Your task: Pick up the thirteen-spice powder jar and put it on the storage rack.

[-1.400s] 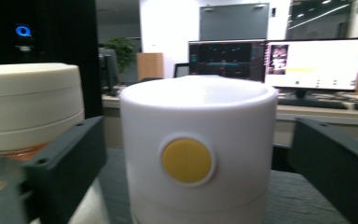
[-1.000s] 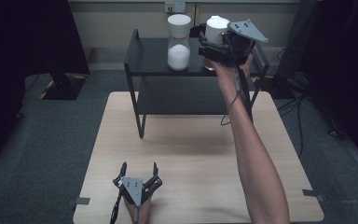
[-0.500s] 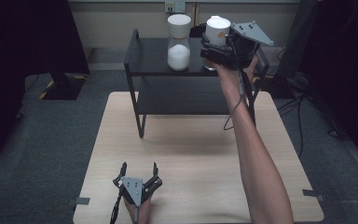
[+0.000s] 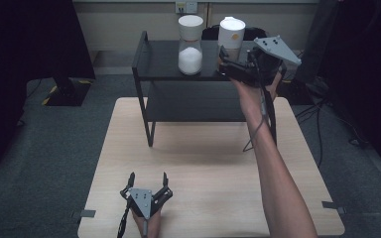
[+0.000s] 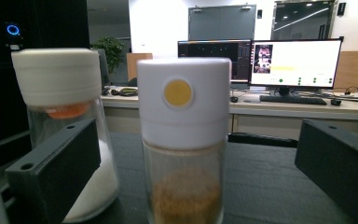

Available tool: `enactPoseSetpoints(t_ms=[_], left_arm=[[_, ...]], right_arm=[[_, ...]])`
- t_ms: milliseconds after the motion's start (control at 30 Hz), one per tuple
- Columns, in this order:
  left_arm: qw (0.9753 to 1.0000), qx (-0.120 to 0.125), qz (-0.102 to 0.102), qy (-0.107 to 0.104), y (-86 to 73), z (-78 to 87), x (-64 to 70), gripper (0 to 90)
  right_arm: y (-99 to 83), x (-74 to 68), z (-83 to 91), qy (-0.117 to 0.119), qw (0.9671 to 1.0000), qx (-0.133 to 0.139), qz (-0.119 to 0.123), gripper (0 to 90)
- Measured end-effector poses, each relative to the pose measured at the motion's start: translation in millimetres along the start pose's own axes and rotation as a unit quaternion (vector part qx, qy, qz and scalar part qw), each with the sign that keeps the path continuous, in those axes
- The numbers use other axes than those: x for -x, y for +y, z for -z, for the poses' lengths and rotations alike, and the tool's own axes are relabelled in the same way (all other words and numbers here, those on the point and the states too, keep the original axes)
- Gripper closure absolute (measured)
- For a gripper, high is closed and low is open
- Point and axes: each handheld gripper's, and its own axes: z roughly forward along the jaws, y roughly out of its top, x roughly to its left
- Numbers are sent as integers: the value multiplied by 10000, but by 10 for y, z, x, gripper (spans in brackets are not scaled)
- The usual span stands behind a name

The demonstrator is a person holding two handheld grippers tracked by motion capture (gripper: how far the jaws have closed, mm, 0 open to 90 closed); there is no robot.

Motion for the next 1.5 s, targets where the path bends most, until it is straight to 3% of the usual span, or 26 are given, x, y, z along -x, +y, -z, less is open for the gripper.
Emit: enactPoseSetpoints(t_ms=[300, 567, 867, 1200, 1500], left_arm=[[10000, 4, 3, 25, -1, -1, 9, 1], [10000, 4, 0, 25, -1, 0, 9, 0], [10000, 3, -1, 34, -1, 0, 12, 0], [10000, 3, -2, 34, -1, 0, 12, 0], [10000, 5, -2, 34, -2, 0, 13, 0]], right_arm=[[-189, 81, 224, 13, 10000, 50, 9, 0], [-360, 146, 505, 126, 9997, 198, 93, 0], [-623, 183, 823, 85, 9992, 343, 205, 0], [-1017, 227, 1211, -3, 9982, 544, 256, 0], [-1451, 309, 1420, -180, 9979, 568, 272, 0]])
